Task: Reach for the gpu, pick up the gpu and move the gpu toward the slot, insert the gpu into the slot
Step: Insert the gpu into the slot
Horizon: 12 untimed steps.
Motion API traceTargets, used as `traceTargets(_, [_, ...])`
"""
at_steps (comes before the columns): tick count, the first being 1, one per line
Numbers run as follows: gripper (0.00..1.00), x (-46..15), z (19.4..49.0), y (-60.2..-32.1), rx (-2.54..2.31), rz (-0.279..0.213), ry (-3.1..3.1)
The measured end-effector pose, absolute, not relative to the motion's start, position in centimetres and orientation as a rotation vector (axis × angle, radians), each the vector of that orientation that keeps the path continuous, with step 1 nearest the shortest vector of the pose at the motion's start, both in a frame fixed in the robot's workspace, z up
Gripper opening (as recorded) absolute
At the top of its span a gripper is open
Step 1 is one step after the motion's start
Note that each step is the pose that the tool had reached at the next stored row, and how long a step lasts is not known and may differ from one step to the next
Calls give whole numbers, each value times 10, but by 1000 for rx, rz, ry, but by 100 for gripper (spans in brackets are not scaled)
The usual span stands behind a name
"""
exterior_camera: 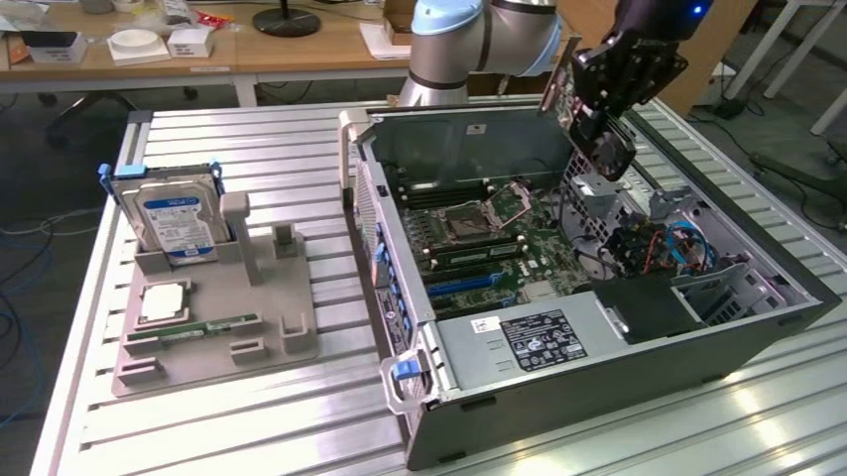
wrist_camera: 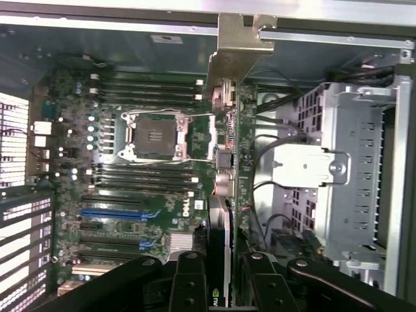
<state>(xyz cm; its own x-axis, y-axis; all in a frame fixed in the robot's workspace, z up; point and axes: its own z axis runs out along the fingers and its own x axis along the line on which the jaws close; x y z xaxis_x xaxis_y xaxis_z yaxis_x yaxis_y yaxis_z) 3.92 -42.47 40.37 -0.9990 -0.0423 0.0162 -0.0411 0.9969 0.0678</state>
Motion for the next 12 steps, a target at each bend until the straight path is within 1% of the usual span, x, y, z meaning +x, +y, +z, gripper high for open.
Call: traceTargets(12, [27,31,403,-425,69,-105,-3121])
